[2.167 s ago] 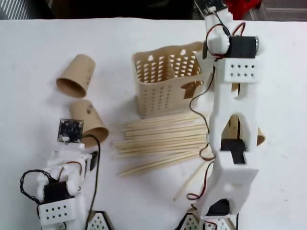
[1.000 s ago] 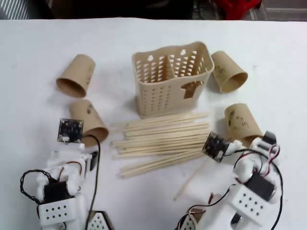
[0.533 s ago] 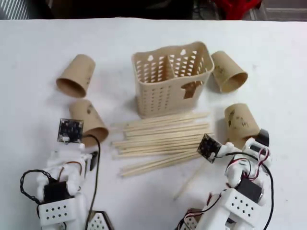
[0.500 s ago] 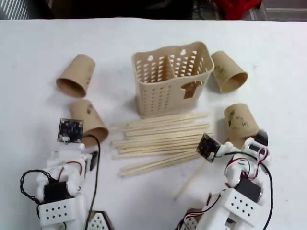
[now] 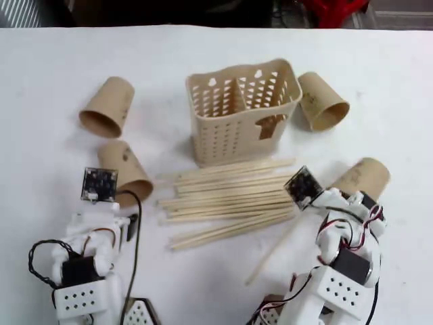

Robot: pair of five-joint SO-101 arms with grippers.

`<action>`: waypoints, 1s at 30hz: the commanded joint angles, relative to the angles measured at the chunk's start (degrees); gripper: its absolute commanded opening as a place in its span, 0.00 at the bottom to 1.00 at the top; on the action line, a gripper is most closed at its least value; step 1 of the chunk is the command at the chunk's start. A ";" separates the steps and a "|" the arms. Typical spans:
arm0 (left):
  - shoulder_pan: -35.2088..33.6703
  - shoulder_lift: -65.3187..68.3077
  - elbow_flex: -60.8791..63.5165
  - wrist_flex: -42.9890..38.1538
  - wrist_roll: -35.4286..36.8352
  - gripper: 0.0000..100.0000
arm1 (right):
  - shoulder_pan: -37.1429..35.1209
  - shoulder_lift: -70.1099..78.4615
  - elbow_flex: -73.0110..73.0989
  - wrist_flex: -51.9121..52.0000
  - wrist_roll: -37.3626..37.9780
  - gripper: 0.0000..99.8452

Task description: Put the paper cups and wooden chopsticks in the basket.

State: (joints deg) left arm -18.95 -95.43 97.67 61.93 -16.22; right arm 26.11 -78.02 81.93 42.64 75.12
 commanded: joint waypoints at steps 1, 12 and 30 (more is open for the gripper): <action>-0.13 -0.48 -0.26 0.09 -0.44 0.28 | 2.07 -0.66 -11.25 10.68 -7.91 0.02; -0.13 -0.48 -0.26 0.09 -0.44 0.28 | -2.86 0.48 -40.79 29.32 -36.22 0.02; -0.13 -0.48 -0.26 0.09 -0.44 0.28 | -31.87 60.97 -109.27 33.01 -72.62 0.02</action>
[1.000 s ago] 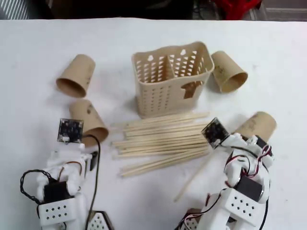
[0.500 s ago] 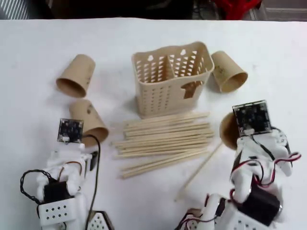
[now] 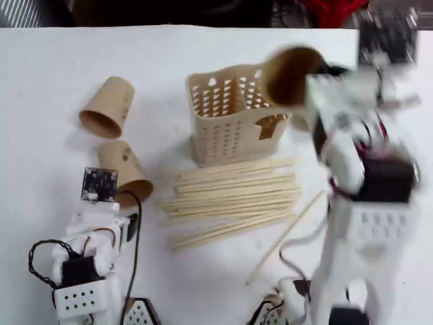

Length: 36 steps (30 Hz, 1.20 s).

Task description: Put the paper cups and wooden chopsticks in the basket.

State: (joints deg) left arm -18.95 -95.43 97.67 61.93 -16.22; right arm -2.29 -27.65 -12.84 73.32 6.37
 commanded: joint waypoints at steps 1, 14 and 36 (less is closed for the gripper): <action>-0.13 -0.48 -0.26 0.09 -0.44 0.28 | -3.74 13.23 -17.05 3.47 -4.84 0.02; -0.13 -0.48 -0.26 0.09 -0.44 0.28 | -3.82 28.26 -25.41 6.20 -7.30 0.02; -0.13 -0.48 -0.26 0.09 -0.44 0.28 | -7.60 22.81 -25.85 6.81 -13.54 0.02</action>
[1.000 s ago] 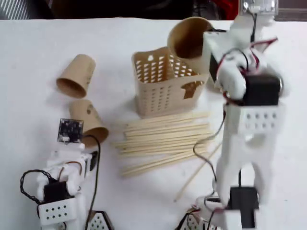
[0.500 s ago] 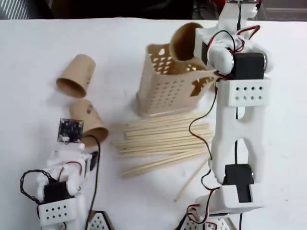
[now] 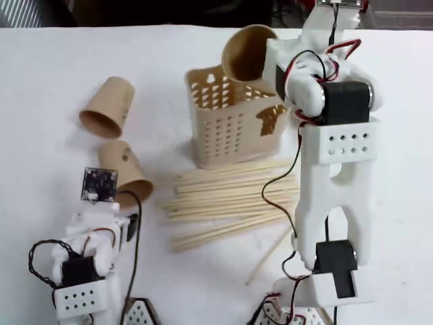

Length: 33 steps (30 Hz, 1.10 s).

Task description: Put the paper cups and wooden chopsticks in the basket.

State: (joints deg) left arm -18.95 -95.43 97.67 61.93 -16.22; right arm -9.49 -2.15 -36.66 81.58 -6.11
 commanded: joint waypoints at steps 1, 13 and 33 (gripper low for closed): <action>-0.13 -0.48 -0.26 0.09 -0.44 0.28 | -0.40 -2.33 -2.02 -1.36 -1.05 0.02; -0.13 -0.48 -0.26 0.09 -0.44 0.28 | 3.38 4.79 -1.76 -1.27 -5.45 0.02; -0.13 -0.48 -0.26 0.09 -0.44 0.28 | 10.86 7.78 -2.02 8.92 20.57 0.22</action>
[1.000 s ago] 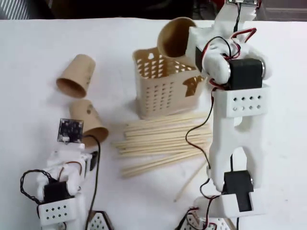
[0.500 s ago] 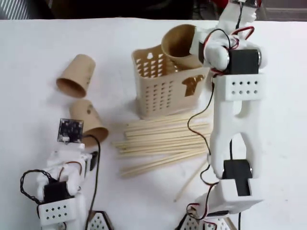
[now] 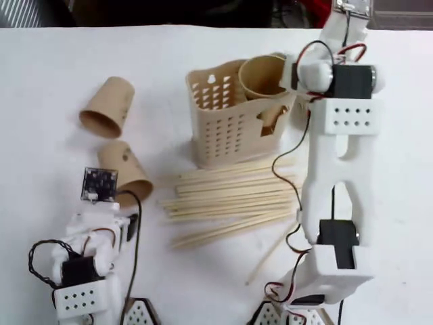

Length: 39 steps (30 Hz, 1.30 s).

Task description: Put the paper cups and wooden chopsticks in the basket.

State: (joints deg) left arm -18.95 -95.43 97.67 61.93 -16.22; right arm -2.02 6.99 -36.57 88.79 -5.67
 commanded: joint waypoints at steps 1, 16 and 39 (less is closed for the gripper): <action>-0.13 -0.48 -0.26 0.09 -0.44 0.28 | 4.97 -1.36 -2.11 2.51 26.90 0.22; -0.13 -0.48 -0.26 0.09 -0.44 0.28 | 20.26 -0.75 18.29 -14.64 66.73 0.28; -0.13 -0.48 -0.26 0.09 -0.44 0.28 | 15.78 -0.57 62.24 -76.00 70.77 0.27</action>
State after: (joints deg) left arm -18.95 -95.43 97.67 61.93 -16.22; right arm 15.47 6.90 22.86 21.45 64.84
